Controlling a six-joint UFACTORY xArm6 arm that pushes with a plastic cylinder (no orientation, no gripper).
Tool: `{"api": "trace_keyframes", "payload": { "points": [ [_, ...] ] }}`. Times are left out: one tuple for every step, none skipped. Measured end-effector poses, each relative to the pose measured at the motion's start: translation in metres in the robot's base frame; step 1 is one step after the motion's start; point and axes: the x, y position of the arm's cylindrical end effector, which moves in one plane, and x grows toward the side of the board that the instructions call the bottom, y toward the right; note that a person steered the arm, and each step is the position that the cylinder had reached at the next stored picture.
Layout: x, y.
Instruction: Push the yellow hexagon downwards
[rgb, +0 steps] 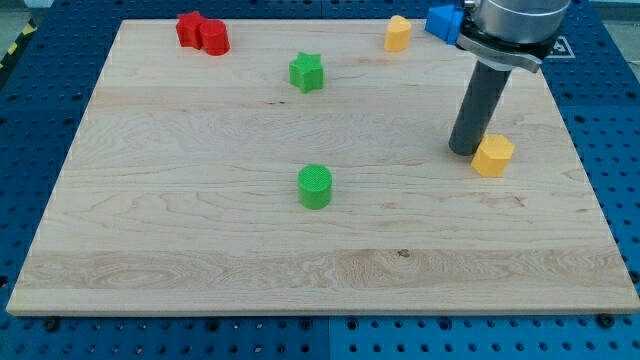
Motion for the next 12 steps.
{"api": "trace_keyframes", "payload": {
  "points": [
    [0.0, 0.0],
    [-0.003, 0.002],
    [-0.03, 0.005],
    [-0.032, 0.027],
    [-0.019, 0.047],
    [-0.01, 0.053],
    [-0.009, 0.053],
    [-0.012, 0.052],
    [-0.016, 0.046],
    [-0.011, 0.042],
    [-0.002, 0.042],
    [0.008, 0.042]
  ]
}}
